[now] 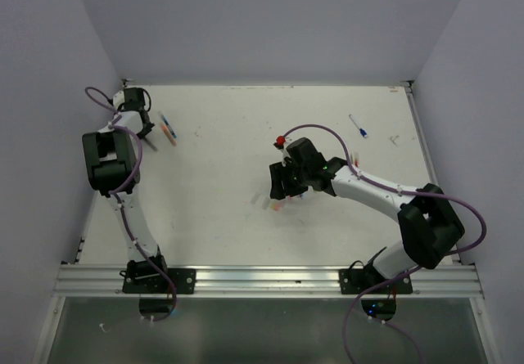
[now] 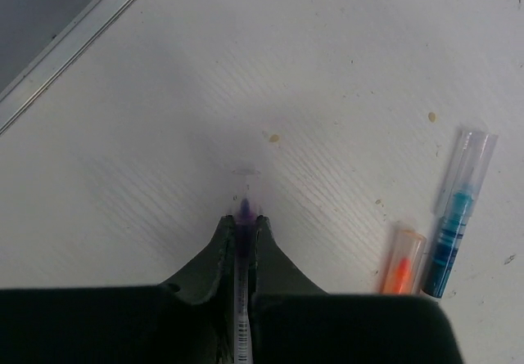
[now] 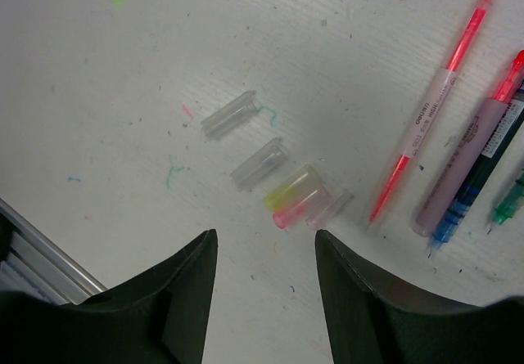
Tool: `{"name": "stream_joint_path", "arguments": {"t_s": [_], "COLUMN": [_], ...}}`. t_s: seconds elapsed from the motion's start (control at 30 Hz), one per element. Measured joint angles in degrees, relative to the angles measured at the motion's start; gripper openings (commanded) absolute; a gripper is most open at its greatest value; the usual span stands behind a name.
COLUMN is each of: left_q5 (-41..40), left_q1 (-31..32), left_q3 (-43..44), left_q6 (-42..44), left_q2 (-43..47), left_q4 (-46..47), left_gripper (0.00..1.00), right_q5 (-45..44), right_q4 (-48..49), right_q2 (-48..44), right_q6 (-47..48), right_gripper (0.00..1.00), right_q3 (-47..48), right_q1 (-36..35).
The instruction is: Open the pen caps
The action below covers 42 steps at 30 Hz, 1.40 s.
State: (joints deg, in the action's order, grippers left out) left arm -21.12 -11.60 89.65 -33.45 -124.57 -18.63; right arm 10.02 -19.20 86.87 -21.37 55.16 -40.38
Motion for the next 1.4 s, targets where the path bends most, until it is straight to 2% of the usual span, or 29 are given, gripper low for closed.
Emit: {"name": "stream_joint_path", "arguments": {"t_s": [0.13, 0.3, 0.37, 0.5, 0.63, 0.73, 0.87, 0.97, 1.13, 1.27, 1.4], "left_q5": [0.3, 0.7, 0.2, 1.6, 7.4, 14.3, 24.4, 28.2, 28.8, 27.4, 25.2], "left_q1": [0.0, 1.8, 4.9, 14.4, 19.0, 21.7, 26.5, 30.0, 35.5, 39.0, 41.3], "left_q3": [-1.0, -10.8, -14.1, -21.0, -24.6, -28.9, -34.7, -37.0, -39.5, -40.8, -41.4], "left_q6": [-0.5, -2.6, -3.3, -3.6, -3.5, -3.4, -4.0, -5.0, -7.3, -9.2, -11.1], "left_q2": [0.7, 9.2, 14.4, 28.3, 39.2, 44.5, 45.9, 45.6, 46.4, 48.6, 50.1], "left_q4": [0.4, -0.7, -1.3, -0.7, 0.9, 5.9, 10.9, 11.9, 14.6, 16.2, 17.9], "left_gripper": [0.0, 0.0, 0.0, 0.0, 0.0, 0.0, 0.0, 0.0, 0.0, 0.0, 0.0], "right_q5": [0.0, 0.2, 1.1, 3.7, 5.8, 6.9, 9.6, 12.2, 13.9, 15.6, 16.8], "right_q4": [-0.1, -0.8, -0.8, -0.9, -1.9, -1.8, -0.5, 1.4, 5.8, 14.1, 21.0], "right_q2": [0.0, 0.2, 0.2, 0.2, 0.2, 0.7, 3.0, 4.9, 7.6, 8.2, 10.0], "right_q6": [0.0, -0.2, -0.5, -1.0, -0.3, 0.0, -0.2, -0.7, -3.6, -8.7, -13.5], "right_gripper": [0.55, 0.56, 0.56, 0.64, 0.68, 0.69, 0.68, 0.68, 0.66, 0.63, 0.53], "right_q3": [0.0, 0.3, 0.8, 2.3, 5.2, 7.7, 10.6, 11.9, 12.6, 10.9, 9.9], "right_q1": [0.0, 0.0, 0.0, 0.0, 0.0, 0.0, 0.0, 0.0, -0.1, -0.1, -0.1]}}
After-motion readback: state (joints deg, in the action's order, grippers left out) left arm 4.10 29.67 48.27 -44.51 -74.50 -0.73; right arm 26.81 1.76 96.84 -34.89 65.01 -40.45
